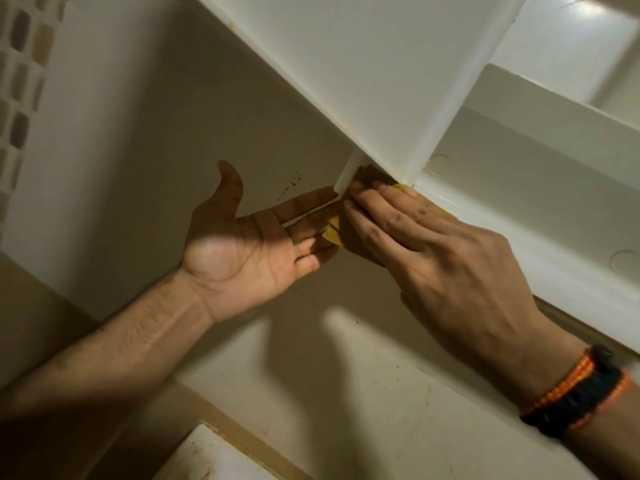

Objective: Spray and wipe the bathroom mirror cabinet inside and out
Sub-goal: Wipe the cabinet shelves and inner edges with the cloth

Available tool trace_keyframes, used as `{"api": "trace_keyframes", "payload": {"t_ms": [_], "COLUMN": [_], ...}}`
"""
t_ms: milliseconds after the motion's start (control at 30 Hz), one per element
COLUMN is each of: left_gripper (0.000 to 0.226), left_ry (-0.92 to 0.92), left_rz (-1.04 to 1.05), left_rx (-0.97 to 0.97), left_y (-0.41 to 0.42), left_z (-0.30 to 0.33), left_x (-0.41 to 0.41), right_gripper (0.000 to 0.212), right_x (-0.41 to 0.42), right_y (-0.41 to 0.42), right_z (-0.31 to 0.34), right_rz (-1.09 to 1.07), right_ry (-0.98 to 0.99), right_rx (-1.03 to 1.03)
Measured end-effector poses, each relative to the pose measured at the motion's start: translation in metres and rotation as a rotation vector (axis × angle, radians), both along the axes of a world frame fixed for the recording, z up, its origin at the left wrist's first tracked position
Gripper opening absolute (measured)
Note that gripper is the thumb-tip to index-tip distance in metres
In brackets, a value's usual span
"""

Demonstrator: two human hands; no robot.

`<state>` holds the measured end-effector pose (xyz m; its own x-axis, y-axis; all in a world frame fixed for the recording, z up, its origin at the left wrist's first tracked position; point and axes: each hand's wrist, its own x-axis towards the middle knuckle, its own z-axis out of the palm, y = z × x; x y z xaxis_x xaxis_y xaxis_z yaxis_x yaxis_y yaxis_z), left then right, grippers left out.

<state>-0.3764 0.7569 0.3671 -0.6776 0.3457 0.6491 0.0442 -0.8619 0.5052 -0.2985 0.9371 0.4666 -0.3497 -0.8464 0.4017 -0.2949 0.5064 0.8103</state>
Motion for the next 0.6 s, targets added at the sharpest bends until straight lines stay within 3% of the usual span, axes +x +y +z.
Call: {"api": "trace_keyframes", "payload": {"t_ms": [600], "left_gripper": [0.110], "left_ry": [-0.038], "left_rz": [0.029], "left_rx": [-0.104], "left_y": [-0.012], "left_z": [0.006], "left_x": [-0.004], "right_gripper": [0.075], "right_x": [0.001], "right_y": [0.014], "right_z": [-0.004], "right_rz": [0.071], "right_ry": [-0.048], "right_rx": [-0.063]}}
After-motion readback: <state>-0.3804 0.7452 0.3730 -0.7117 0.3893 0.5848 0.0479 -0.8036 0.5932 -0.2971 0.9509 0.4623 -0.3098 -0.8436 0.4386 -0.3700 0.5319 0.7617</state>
